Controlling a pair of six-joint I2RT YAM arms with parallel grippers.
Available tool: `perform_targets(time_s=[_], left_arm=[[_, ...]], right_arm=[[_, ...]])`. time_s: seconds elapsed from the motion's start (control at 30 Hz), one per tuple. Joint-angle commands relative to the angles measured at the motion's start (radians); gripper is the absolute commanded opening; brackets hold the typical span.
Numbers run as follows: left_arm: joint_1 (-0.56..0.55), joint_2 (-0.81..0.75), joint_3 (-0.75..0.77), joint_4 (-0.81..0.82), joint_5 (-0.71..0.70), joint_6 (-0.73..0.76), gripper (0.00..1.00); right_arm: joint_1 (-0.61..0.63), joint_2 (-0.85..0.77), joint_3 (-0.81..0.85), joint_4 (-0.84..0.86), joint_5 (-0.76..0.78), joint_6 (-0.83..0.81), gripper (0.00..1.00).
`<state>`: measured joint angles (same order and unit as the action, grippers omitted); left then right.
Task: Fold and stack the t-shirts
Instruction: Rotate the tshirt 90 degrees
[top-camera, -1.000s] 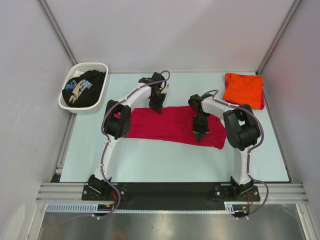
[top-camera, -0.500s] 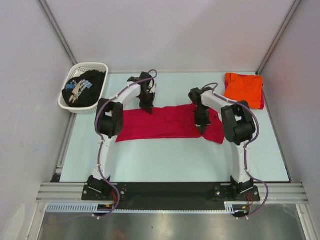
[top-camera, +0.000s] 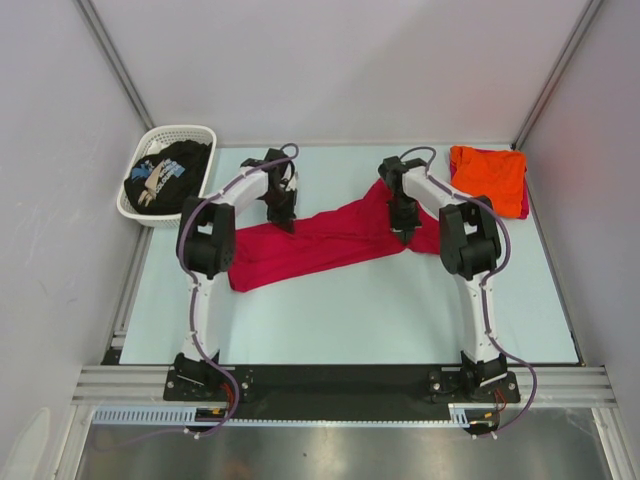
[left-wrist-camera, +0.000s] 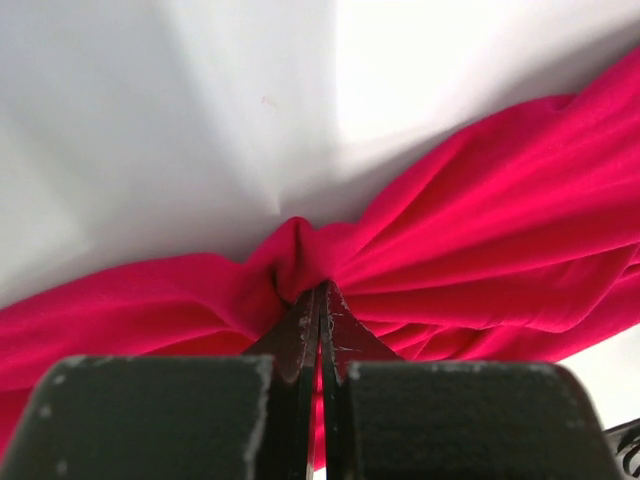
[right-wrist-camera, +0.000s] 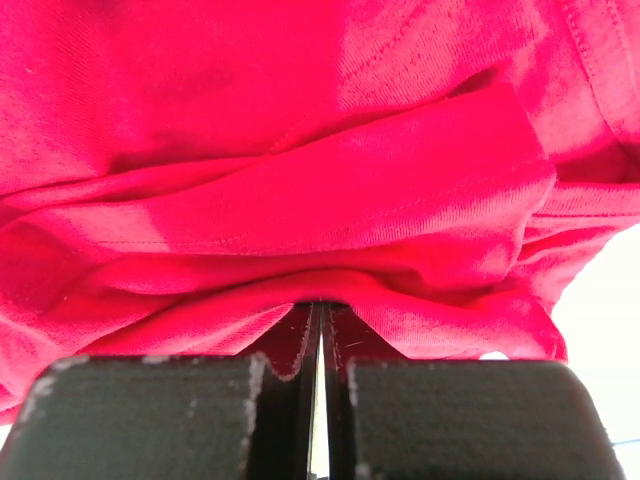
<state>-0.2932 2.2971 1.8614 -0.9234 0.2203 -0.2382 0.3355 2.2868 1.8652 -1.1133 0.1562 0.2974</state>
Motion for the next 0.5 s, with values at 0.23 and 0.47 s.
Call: perform_targets(time_s=[0.23,0.47], left_arm=[[0.029,-0.094,-0.289,-0.074,-0.085,-0.013,0.0],[0.003,-0.148,-0.386,-0.037,0.029,-0.056,0.0]], right_arm=[[-0.001,0.238,0.382,-0.006,0.056,-0.064,0.0],[0.011,0.283,0.48,0.009,0.022,-0.069,0.0]])
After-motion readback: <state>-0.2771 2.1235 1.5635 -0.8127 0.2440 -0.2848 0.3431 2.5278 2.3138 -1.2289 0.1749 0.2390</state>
